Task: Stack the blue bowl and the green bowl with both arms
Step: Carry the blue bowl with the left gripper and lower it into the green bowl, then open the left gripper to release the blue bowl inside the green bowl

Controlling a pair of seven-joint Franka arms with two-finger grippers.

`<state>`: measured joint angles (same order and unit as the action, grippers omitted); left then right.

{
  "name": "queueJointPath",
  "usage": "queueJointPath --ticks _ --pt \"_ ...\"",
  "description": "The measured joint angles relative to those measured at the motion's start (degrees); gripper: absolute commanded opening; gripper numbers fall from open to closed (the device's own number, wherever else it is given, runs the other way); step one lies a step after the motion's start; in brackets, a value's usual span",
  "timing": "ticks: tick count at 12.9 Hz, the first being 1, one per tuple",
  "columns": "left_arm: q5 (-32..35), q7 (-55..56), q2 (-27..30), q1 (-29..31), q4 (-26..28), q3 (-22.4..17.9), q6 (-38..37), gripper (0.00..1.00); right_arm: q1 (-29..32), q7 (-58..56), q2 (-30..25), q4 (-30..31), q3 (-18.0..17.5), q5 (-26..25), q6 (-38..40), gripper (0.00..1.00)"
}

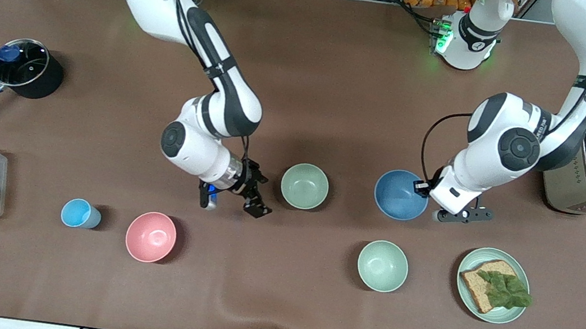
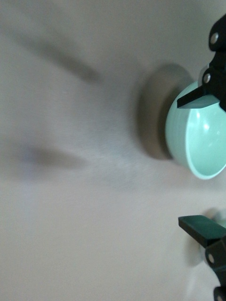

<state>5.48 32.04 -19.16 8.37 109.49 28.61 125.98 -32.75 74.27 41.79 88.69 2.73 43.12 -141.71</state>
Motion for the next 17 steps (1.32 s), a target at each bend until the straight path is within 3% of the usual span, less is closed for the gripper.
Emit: queueJointPath --ticks 7,13,17 --pt "0.0 14.65 -3.76 -9.27 -4.37 0.65 0.01 0.0 -1.4 4.74 2.88 -0.1 0.05 -1.74 -1.07 1.0" --pt "0.0 28.92 -13.1 -18.32 -13.67 0.64 0.17 0.0 -3.62 6.49 4.28 -0.14 -0.03 -2.85 -3.35 1.0" --pt "0.0 30.05 -16.71 -19.62 -15.36 0.33 2.14 0.0 -3.68 7.11 4.72 -0.18 0.38 -3.12 -3.53 1.0"
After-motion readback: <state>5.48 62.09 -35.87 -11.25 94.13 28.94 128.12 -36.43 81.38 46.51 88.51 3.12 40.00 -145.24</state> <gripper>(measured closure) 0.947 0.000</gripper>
